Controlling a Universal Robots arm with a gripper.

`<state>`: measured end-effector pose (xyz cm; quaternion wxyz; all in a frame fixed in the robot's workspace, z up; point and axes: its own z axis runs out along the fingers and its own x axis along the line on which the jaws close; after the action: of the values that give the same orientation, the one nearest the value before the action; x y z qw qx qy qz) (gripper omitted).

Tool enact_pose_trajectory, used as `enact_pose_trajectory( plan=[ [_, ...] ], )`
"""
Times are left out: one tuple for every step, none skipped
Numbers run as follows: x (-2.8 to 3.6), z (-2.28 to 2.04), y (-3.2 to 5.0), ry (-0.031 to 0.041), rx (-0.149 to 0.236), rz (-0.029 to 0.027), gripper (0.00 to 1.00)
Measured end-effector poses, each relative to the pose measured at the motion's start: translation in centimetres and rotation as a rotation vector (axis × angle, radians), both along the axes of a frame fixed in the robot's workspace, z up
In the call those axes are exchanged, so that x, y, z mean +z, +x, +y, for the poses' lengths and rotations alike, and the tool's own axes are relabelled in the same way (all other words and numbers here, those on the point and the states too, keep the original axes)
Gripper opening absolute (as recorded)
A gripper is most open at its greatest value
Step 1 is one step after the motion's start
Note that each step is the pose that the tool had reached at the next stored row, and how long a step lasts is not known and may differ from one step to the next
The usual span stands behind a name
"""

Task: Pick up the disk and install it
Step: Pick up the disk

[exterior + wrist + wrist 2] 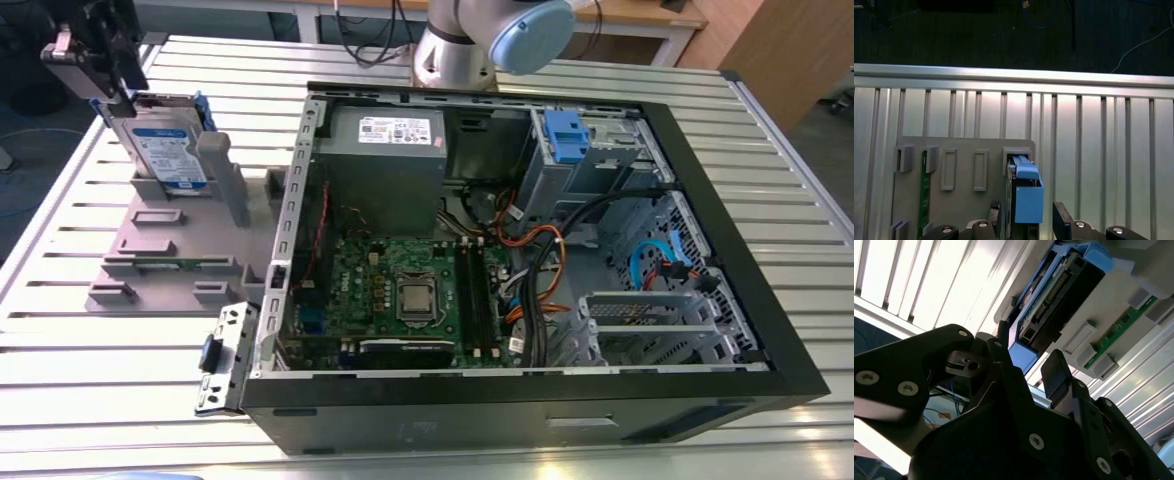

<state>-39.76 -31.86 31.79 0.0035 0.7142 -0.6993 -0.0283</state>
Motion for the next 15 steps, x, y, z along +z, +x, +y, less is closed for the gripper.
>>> enact_pose_trajectory(
  plan=[
    [-0.11, 0.01, -0.02, 0.0, 0.002, 0.0001, 0.53],
    [-0.23, 0.02, -0.03, 0.0, 0.004, 0.0001, 0.53],
    [-0.34, 0.02, -0.05, -0.0001, 0.005, 0.0001, 0.53],
    [-0.45, 0.03, -0.05, 0.0, 0.007, 0.0001, 0.53],
    [-0.56, 0.03, -0.06, -0.0001, 0.009, 0.0001, 0.53],
    [-0.67, 0.04, -0.06, 0.0, 0.011, 0.0, 0.53],
    [-0.77, 0.04, -0.07, 0.0, 0.012, 0.0, 0.53],
    [-0.87, 0.04, -0.07, 0.0, 0.014, 0.0, 0.53],
    [-0.97, 0.04, -0.07, 0.0, 0.015, 0.0, 0.53],
    [-1.07, 0.04, -0.07, -0.0001, 0.016, 0.0001, 0.53],
    [-1.17, 0.05, -0.07, -0.0001, 0.017, 0.0001, 0.53],
    [-1.27, 0.05, -0.08, -0.0001, 0.018, 0.0002, 0.53],
    [-1.39, 0.05, -0.08, -0.0001, 0.019, 0.0002, 0.53],
    [-1.5, 0.05, -0.07, 0.0, 0.019, 0.0001, 0.53],
    [-1.61, 0.05, -0.07, -0.0001, 0.019, 0.0002, 0.53]
  ],
)
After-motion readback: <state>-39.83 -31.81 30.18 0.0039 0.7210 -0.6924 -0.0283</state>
